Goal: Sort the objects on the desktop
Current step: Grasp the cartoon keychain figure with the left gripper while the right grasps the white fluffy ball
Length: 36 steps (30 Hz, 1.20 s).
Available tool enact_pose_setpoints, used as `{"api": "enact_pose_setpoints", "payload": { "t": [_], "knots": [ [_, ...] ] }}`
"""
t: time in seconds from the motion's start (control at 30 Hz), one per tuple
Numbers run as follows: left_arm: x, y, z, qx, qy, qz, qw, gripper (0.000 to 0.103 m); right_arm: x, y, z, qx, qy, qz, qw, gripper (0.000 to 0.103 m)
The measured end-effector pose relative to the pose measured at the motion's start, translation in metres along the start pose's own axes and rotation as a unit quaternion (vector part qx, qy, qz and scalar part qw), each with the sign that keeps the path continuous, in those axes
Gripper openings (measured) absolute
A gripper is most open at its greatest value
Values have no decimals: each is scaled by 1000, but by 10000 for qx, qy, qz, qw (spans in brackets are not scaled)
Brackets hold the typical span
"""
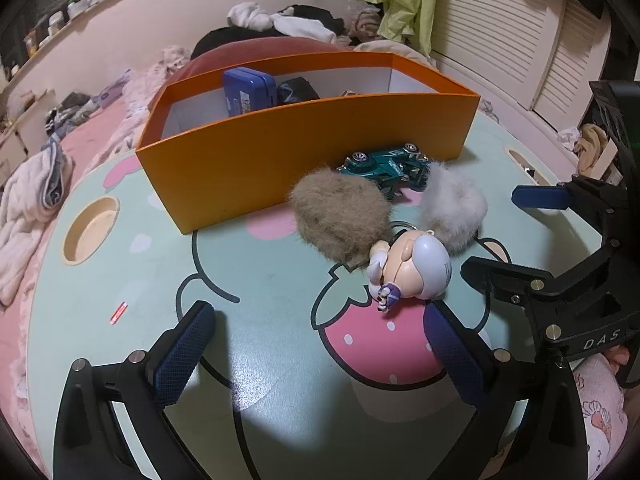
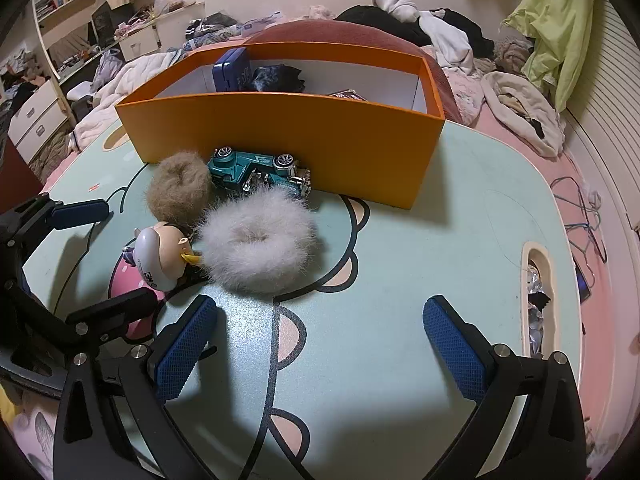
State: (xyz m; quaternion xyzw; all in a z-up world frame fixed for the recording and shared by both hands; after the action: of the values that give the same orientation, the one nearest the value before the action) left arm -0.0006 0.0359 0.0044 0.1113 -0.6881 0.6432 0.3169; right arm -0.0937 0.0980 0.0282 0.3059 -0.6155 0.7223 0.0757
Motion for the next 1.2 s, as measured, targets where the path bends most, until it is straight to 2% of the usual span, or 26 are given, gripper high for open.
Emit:
{"api": "enact_pose_setpoints", "payload": {
  "t": [0.33,0.4,0.47,0.53,0.7,0.77,0.8,0.83,0.87,0.93,1.0,1.03,1.07,1.13,1.2],
  "knots": [
    [4,2,-4,-66,71,6,10000,103,-1,-2,0,3,0,-5,10000,102],
    [4,-1,-5,-191,82,-90,9997,97,-2,-3,-1,5,0,-14,10000,102],
    [5,-6,-6,-373,100,-225,9990,77,-2,-6,-1,4,3,-19,10000,102],
    [8,-8,-6,-505,77,-301,9982,69,-3,-6,-2,6,4,-18,10000,102],
    [24,-19,-10,-1149,31,-679,9910,62,-3,-7,-2,5,5,-20,10000,102],
    [32,-17,-16,-1280,84,-676,9894,59,-3,-7,-2,10,0,-14,10000,102],
    [35,-14,-19,-1278,129,-629,9897,55,-4,-9,-2,10,0,-12,10000,102],
    [37,-9,-23,-1255,203,-540,9904,39,-6,-12,2,4,7,-10,10000,102],
    [39,-5,-26,-1206,287,-487,9911,35,-6,-12,0,-33,56,-20,10000,102],
    [41,-2,-29,-1215,327,-482,9909,36,-14,-19,3,-73,176,-59,9998,102],
    [41,2,-27,-1332,168,-406,9901,37,-16,-23,-2,72,300,-155,9994,101],
    [41,7,-23,-1432,33,-274,9893,42,-16,-26,-2,146,308,-206,9992,96],
    [39,13,-19,-1534,-101,-112,9881,42,-17,-28,-1,191,253,-261,9992,92],
    [37,12,-14,-1624,-182,-159,9864,42,-18,-33,7,274,91,-388,9988,81],
    [31,8,-17,-1694,-61,-188,9853,41,-16,-41,9,355,51,-572,9977,78]
  ]
}}
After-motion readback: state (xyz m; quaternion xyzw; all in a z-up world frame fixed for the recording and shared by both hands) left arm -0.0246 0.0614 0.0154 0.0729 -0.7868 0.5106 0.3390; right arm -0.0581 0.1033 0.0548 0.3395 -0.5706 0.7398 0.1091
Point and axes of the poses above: each gripper's, at about its wrist camera, not at the fingertips, and y roughly the way its jaws point, z to its left, x to its top, the point moved 1 cm from there along y, roughly the way its jaws point, and after that the axes turned 3 degrees about y, right-handed, at the moved point
